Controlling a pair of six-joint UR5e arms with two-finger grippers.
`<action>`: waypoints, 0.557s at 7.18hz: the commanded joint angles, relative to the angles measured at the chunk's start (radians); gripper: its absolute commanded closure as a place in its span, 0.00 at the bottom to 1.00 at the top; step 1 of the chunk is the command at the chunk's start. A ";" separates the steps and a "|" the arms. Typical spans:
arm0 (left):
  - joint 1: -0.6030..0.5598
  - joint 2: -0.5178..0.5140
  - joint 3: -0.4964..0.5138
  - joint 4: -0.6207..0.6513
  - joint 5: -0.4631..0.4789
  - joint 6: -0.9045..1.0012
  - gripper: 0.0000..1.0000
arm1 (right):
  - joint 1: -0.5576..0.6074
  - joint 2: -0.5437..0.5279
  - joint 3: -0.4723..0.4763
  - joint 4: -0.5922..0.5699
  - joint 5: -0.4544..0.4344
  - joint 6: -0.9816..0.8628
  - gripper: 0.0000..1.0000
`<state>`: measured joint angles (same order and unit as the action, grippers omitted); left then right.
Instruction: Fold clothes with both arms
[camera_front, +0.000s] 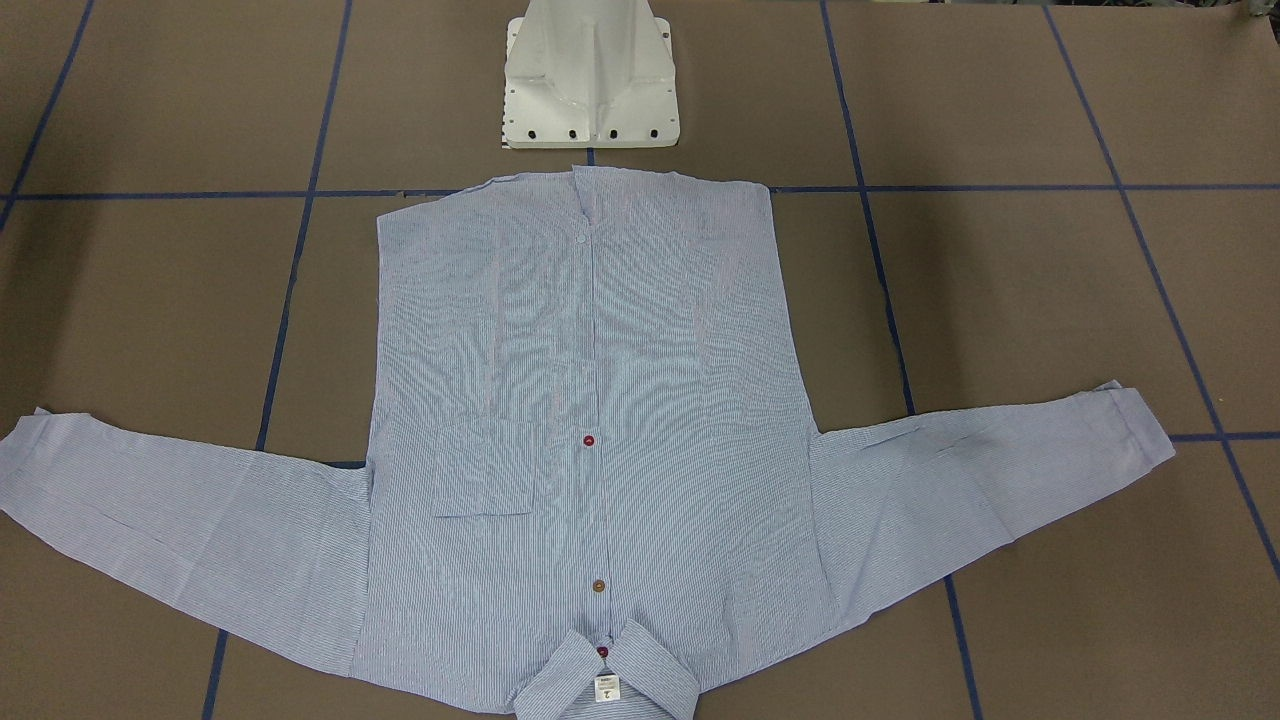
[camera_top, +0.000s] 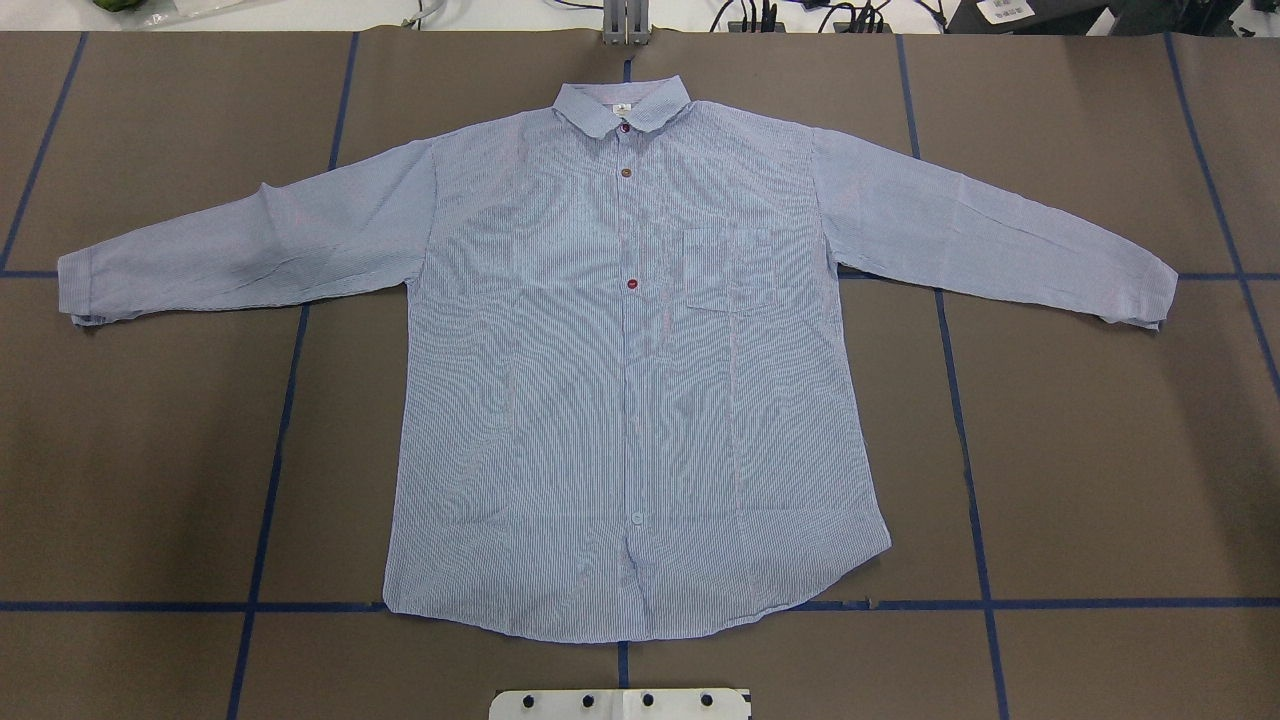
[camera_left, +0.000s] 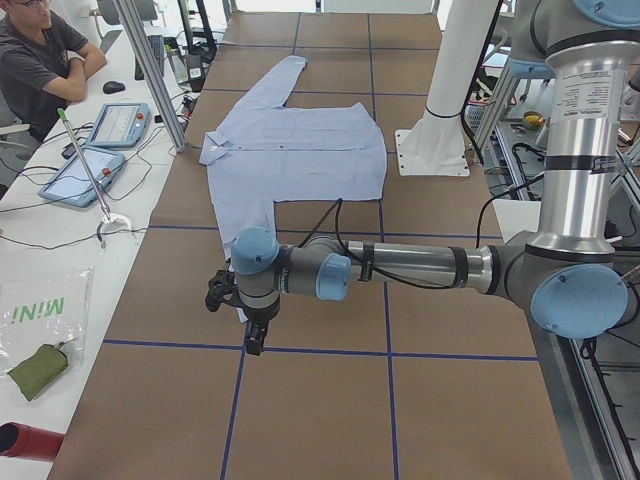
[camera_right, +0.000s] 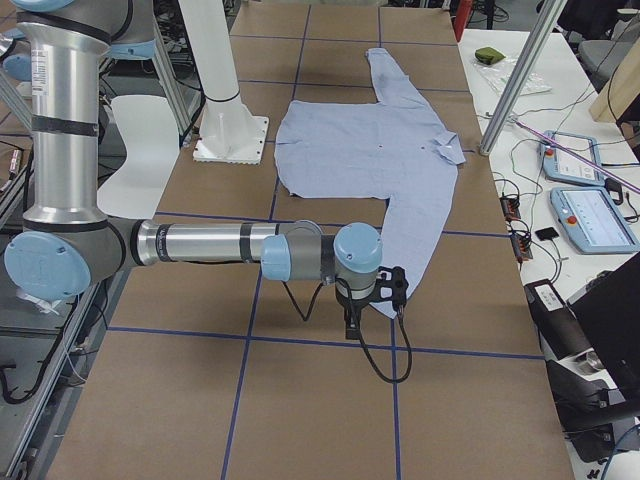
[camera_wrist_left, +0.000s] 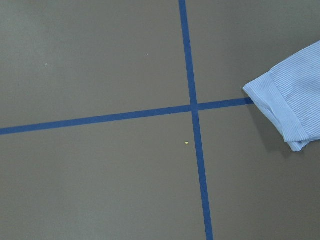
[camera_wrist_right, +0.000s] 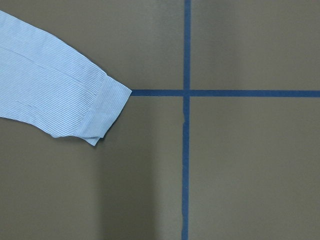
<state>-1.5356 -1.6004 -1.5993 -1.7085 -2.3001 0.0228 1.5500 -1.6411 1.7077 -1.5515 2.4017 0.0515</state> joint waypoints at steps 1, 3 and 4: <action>0.044 -0.032 0.056 -0.233 -0.004 0.000 0.01 | -0.062 0.023 -0.017 0.123 0.005 0.106 0.00; 0.057 -0.023 0.139 -0.344 -0.053 -0.082 0.01 | -0.181 0.039 -0.096 0.313 -0.047 0.279 0.00; 0.058 -0.032 0.084 -0.358 -0.050 -0.115 0.01 | -0.210 0.079 -0.180 0.408 -0.059 0.397 0.00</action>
<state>-1.4822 -1.6253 -1.4888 -2.0309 -2.3408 -0.0399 1.3891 -1.5979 1.6115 -1.2639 2.3669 0.3183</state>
